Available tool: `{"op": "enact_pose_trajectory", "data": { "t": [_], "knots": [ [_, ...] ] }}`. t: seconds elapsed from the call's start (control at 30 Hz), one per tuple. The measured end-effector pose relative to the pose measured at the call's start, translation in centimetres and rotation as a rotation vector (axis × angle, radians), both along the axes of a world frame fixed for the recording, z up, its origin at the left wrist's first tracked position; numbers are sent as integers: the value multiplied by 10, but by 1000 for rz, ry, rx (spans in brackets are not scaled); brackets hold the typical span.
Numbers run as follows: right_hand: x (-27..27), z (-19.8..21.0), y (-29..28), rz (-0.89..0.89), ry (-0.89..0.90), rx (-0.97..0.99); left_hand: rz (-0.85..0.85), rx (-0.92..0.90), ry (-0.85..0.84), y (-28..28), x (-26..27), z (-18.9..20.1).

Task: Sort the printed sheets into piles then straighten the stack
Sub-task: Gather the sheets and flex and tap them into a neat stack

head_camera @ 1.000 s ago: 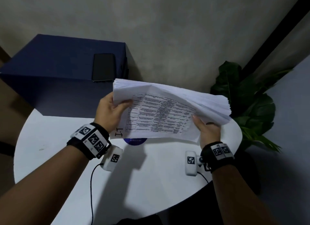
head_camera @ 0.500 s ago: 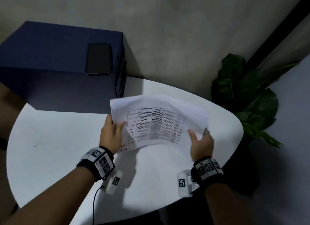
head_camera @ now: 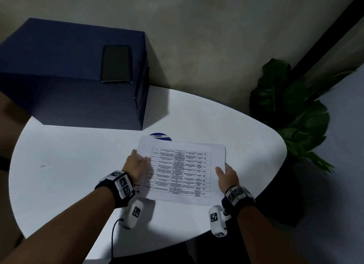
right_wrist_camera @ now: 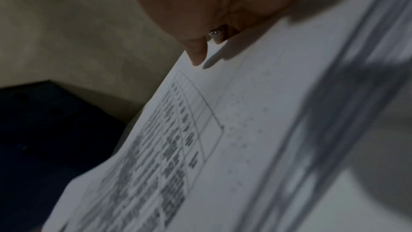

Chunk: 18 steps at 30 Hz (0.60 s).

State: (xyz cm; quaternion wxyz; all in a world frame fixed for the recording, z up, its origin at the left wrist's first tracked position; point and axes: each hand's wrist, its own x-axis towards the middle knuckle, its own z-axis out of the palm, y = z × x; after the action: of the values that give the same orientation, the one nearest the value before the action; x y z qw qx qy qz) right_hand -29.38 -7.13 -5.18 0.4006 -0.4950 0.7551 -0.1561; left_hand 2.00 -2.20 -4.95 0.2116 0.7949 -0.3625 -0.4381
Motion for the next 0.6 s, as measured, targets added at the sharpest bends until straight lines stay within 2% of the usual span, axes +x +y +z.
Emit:
{"op": "enact_pose_trajectory", "data": {
  "t": [0.13,0.27,0.33,0.4,0.53,0.6],
  "knots": [
    [-3,7,-3,-70,-81,-59,121,-47,21,2,-4,24],
    [0,53,-6,-72,-148,-272,138,-395,67,4,-8,61],
    [-3,79,-5,-78,-150,-383,87,-580,68,5,-2,78],
    [-5,103,3,-72,-185,-442,-8,-680,74,9,7,85],
    [0,118,9,-37,-301,-480,-137,-662,41,12,18,81],
    [1,116,8,-55,-308,-496,-122,-668,56,9,18,86]
  ]
}}
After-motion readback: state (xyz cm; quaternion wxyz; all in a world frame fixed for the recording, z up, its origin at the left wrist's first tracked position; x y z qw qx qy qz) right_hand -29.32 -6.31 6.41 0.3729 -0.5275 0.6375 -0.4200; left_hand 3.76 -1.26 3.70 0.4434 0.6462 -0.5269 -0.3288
